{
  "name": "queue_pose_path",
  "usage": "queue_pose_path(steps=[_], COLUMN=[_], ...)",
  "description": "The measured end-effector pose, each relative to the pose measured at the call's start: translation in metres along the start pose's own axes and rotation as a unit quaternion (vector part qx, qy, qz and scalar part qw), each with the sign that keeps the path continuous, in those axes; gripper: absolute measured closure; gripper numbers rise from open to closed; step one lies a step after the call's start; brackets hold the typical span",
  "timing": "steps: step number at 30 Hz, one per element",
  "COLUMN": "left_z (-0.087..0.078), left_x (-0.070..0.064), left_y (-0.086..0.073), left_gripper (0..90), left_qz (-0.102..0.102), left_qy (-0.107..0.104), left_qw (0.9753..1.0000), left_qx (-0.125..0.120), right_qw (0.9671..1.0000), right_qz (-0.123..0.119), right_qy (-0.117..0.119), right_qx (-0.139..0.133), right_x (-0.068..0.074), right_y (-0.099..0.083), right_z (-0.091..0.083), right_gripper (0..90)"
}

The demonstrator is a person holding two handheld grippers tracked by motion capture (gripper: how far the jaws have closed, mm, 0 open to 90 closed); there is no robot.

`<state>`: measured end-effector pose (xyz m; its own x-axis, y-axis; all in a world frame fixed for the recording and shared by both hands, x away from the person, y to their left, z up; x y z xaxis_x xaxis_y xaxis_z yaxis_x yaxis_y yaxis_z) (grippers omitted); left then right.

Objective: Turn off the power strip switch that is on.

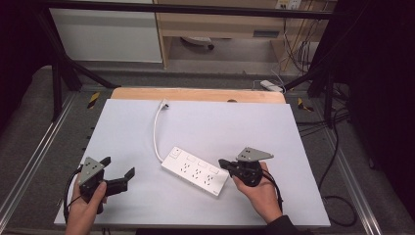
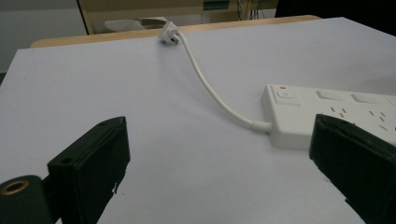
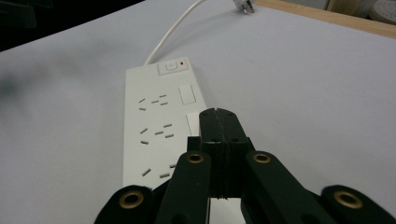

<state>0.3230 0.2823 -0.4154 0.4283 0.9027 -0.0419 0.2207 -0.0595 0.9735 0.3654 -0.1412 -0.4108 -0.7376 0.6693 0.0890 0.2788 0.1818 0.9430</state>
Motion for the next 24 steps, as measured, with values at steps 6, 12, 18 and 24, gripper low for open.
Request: queue_pose_path(steps=[6,12,18,24], left_z=[0.000,0.000,0.000,0.000], left_x=[0.000,0.000,0.000,0.000], left_y=[0.000,0.000,0.000,0.000], left_gripper=[5.1,5.1,5.0,5.0], left_qz=[-0.001,0.001,0.000,0.002], left_qy=[0.000,0.000,0.000,0.000], left_qw=[1.0000,1.0000,1.0000,1.0000], left_qx=[0.000,0.001,0.001,0.003], right_qw=[0.9999,0.9996,0.9991,0.9987], right_qz=[-0.002,-0.005,-0.006,-0.007], right_qy=[0.005,0.008,0.009,0.008], right_qx=[0.011,0.025,0.042,0.049], right_x=[0.002,0.003,0.005,0.005], right_y=[-0.003,-0.006,-0.011,-0.013], right_z=[0.006,0.012,0.018,0.020], right_gripper=[90.0,90.0,90.0,90.0])
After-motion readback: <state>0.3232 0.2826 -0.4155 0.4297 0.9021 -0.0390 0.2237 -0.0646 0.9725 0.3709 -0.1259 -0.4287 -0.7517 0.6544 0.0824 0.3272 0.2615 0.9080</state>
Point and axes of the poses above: each handheld gripper's, and its own axes: z roughly forward along the jaws, y roughly out of its top, x roughly to its left, the point moved 1 cm from there along z, roughly forward along the jaws, and after that the axes turned 10 degrees about -x, right-handed, at the moved point
